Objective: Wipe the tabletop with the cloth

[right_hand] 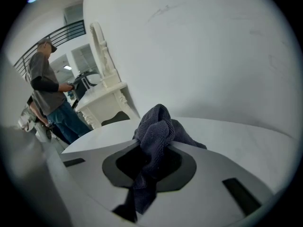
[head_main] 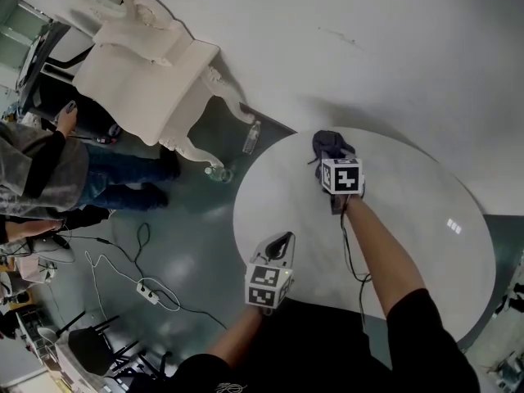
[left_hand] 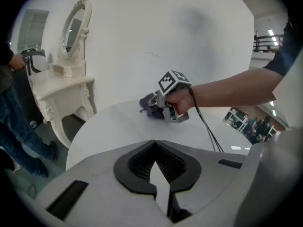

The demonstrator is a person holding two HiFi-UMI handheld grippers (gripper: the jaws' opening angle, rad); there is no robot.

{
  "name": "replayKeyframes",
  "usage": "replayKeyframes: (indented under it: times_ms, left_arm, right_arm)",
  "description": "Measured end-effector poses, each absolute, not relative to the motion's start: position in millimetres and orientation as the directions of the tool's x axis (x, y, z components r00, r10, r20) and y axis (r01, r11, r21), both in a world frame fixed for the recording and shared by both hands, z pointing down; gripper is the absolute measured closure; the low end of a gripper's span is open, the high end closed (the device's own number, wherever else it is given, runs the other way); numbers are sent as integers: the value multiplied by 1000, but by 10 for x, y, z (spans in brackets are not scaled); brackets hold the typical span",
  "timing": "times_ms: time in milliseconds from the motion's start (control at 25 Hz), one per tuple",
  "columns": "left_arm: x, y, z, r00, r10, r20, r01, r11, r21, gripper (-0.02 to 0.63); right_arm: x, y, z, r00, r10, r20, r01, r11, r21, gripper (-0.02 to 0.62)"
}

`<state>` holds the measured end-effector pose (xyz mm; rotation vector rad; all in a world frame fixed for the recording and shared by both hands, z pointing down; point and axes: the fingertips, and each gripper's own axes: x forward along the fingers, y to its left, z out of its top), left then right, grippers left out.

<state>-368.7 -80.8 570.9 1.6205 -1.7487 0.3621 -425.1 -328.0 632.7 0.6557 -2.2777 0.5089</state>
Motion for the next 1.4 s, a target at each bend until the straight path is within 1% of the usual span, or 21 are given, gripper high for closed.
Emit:
replayKeyframes:
  times_ms: [160,280,440,560,720,1160,1400]
  left_arm:
    - [-3839,-641,5742,-1,-743,670,-942,226,250,598]
    - [-3959,-471,5808,-52,-735,676,-927,287,240,598]
    - [-4023,-128,5845,-132,-719,682,-899,377,224,598]
    - [-3951,118,5859,-163,-706,689,-878,423,225,598]
    - [-3831,333,5901,-193,-688,699,-862,460,215,598]
    - [-3377,917,5869,-259,-679,687,-830,521,201,598]
    - [-3089,1164,5768,-272,-701,659,-830,518,209,598]
  right_arm:
    - [-4576,-2785,6277,-664,-196,721,-422,895,-145,546]
    - [-4717,-2321,6321,-686,-112,719,-308,940,-147,546]
    - [-4705,-1706,6343,-703,-33,711,-206,965,-160,546]
    - [-4606,-1274,6321,-702,32,712,-134,975,-176,546]
    - [-4430,-879,6352,-693,81,717,-100,973,-207,546]
    - [-3897,-162,6399,-692,142,708,-29,974,-224,546]
    - [-3346,297,6417,-674,187,715,-3,967,-256,546]
